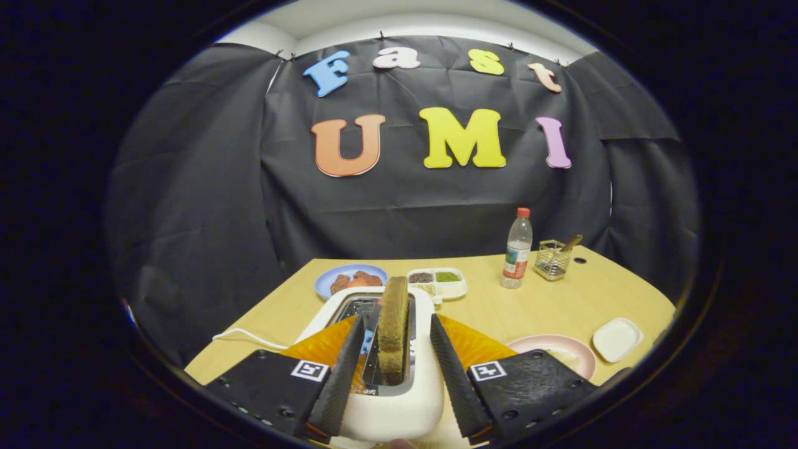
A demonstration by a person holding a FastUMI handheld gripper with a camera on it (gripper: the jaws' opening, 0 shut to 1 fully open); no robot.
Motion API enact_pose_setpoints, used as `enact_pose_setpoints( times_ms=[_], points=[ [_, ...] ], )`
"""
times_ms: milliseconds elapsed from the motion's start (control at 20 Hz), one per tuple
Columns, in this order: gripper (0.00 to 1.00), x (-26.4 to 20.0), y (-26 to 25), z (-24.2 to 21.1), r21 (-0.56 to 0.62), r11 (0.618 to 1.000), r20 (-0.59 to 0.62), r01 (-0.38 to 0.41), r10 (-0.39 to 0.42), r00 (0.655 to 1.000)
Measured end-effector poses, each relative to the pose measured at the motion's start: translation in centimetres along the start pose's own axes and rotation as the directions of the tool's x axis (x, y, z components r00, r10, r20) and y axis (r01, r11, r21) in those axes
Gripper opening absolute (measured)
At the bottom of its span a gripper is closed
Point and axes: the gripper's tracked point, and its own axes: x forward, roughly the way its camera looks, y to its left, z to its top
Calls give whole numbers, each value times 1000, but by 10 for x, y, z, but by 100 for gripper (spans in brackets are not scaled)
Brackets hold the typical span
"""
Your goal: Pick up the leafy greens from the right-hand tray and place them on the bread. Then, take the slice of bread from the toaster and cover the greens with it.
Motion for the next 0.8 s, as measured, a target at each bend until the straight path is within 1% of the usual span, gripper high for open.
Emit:
enact_pose_setpoints(
  times_ms=[150, 300, 400, 450, 500, 550, 600, 700, 800],
  points=[
    [49, 7, -4, 3, -8, 1000, 0, 26, -26, 1000],
    [31, 10, 4, 0, -16, 1000, -17, -10, 9, 1000],
    [14, 5, 5, -1, -9, 1000, -27, -14, 14, 1000],
    [14, 4, 10, 1, -19, 999, -28, -38, 37, 999],
    [14, 3, 11, 3, -21, 999, -26, -45, 45, 999],
    [7, -2, 11, 4, -16, 998, -24, -62, 61, 998],
    [7, -6, 13, 9, -4, 996, -21, -84, 84, 996],
    [7, -14, 8, 26, 25, 995, 9, -97, 97, 995],
    [7, -24, 6, 44, 53, 991, 38, -126, 124, 992]
  ],
)
